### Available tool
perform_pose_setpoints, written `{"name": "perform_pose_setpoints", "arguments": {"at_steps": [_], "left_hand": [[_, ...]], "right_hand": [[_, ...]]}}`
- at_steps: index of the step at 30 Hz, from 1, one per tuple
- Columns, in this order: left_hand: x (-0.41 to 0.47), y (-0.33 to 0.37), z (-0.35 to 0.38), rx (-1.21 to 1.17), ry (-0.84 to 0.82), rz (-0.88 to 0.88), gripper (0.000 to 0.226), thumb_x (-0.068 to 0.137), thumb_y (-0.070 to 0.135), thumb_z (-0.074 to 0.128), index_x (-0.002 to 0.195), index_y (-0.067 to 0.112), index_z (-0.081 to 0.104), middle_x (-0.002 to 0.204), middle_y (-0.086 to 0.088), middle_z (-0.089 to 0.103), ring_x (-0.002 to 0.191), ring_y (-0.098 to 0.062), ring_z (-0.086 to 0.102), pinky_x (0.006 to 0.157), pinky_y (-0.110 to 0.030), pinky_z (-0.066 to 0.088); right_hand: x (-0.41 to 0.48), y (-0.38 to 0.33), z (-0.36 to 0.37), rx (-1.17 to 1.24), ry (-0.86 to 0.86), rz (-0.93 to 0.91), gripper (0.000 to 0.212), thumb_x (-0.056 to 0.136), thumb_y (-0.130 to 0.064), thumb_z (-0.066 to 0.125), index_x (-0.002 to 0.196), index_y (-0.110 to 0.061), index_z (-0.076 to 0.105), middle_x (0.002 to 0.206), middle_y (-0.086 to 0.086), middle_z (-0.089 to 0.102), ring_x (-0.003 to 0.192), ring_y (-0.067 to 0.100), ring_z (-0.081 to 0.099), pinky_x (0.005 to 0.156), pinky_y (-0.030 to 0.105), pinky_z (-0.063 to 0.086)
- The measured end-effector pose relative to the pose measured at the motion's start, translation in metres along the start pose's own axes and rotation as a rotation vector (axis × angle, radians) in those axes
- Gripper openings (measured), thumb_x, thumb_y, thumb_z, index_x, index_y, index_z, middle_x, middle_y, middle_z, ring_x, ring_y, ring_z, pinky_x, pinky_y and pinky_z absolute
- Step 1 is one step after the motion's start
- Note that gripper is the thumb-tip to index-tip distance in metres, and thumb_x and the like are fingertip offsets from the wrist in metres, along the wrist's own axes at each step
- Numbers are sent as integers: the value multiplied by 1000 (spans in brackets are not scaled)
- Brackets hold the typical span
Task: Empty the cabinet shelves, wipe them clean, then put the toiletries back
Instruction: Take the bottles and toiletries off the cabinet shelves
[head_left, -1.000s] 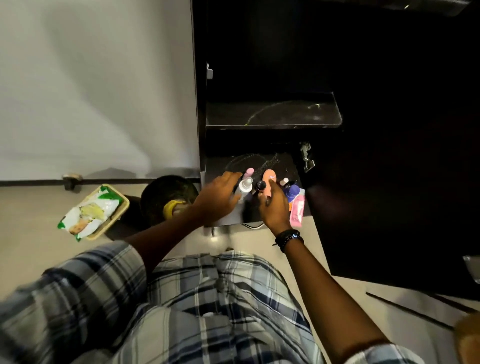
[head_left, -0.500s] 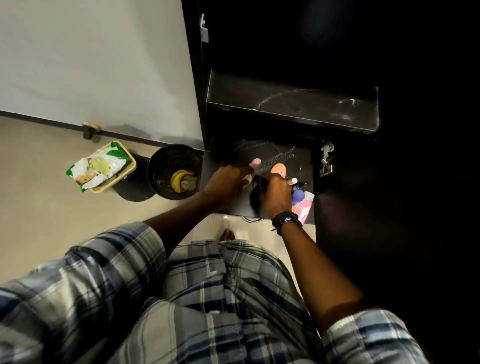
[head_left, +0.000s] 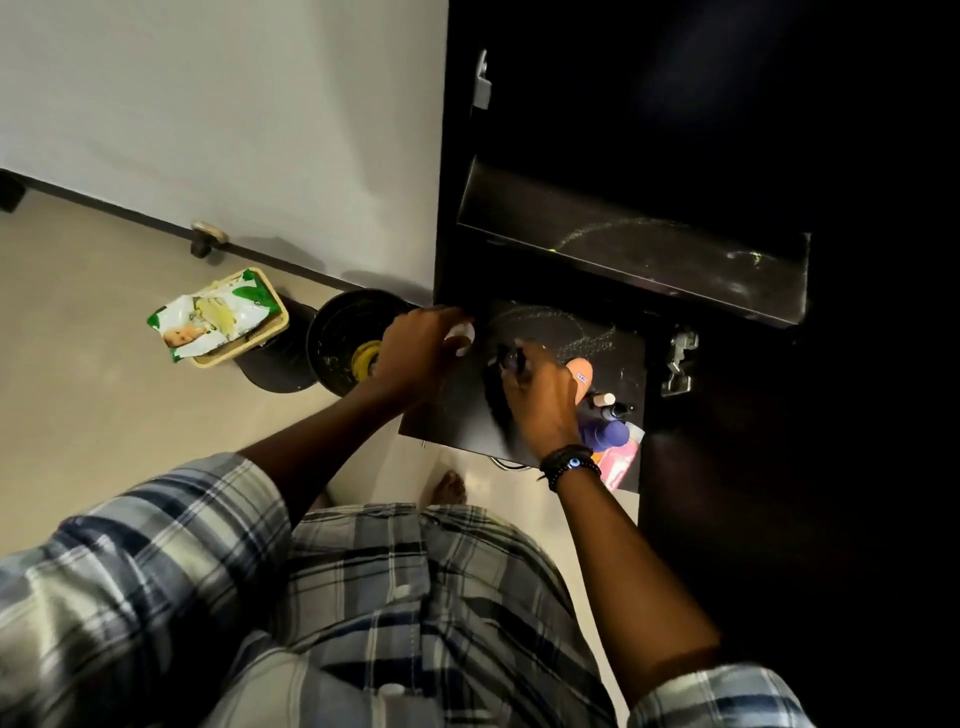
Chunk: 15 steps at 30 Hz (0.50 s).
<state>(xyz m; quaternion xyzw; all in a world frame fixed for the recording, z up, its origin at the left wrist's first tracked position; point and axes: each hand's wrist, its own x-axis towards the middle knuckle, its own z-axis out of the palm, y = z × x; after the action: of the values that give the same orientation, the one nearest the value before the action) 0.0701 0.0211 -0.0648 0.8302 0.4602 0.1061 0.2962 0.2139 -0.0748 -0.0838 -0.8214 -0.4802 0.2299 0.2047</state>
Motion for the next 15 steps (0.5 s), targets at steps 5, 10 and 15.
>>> {"name": "perform_pose_setpoints", "arguments": {"at_steps": [5,10,15], "left_hand": [[12,-6,-4,10,-5,-38,30,91,16,57,120,11,60,113,-11,66,99,-27,64,85,-36,51],[24,-8,-3,45,-20,-31,33,90,15,57,123,12,57,129,-12,52,100,-34,61,83,-47,52],[32,-4,-1,18,33,-18,28,92,17,56,120,11,59,129,-11,52,93,-32,62,78,-45,54]], "right_hand": [[42,-18,-1,0,43,-36,26,89,-8,58,114,-9,63,112,13,64,101,31,61,80,31,44],[83,-28,3,-32,-9,29,27,89,-2,57,114,-9,64,112,15,66,106,32,61,88,37,52],[101,-34,14,-81,-83,58,25,89,-7,58,113,-2,65,114,22,65,110,37,59,92,43,51]]}}
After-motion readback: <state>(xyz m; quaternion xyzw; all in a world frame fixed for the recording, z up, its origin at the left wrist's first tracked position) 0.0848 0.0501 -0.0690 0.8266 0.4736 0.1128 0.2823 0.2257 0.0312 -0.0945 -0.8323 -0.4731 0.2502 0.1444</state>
